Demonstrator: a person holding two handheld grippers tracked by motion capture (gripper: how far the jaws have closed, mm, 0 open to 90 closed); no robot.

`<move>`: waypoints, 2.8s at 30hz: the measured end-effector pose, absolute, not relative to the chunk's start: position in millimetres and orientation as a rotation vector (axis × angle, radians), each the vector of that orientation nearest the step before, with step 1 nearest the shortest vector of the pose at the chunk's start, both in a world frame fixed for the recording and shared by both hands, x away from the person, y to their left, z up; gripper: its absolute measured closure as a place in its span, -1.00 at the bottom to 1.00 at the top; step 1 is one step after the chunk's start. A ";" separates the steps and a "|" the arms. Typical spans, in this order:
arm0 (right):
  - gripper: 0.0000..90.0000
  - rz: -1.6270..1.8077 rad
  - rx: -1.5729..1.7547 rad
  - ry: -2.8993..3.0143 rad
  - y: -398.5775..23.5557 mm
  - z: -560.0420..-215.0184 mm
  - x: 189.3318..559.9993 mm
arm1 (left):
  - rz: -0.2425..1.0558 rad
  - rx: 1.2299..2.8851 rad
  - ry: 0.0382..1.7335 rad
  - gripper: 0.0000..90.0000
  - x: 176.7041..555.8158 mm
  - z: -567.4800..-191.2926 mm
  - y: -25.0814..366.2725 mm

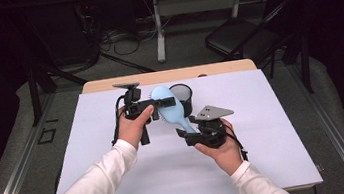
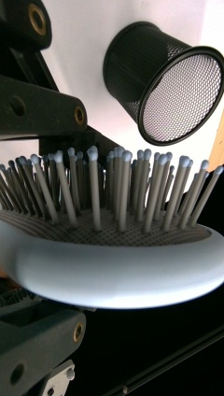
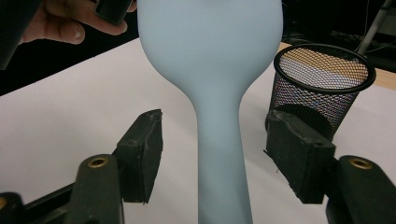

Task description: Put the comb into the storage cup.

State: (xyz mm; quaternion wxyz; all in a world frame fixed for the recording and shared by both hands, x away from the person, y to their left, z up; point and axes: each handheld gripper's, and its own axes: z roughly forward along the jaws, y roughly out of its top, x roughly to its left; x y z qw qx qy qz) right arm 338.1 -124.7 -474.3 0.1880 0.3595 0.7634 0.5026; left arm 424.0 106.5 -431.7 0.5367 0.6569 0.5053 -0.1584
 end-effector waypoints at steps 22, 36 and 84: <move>-0.37 1.451 0.974 2.120 -125.0 -470.3 338.3 | -0.337 1.569 1.210 0.07 427.7 -428.7 108.8; -0.56 1.425 0.986 2.105 -125.5 -465.6 337.8 | -0.322 1.557 1.229 0.07 430.6 -428.0 110.8; -1.00 1.363 1.036 2.099 -128.5 -461.9 339.2 | -0.258 1.526 1.240 0.07 446.8 -412.9 121.3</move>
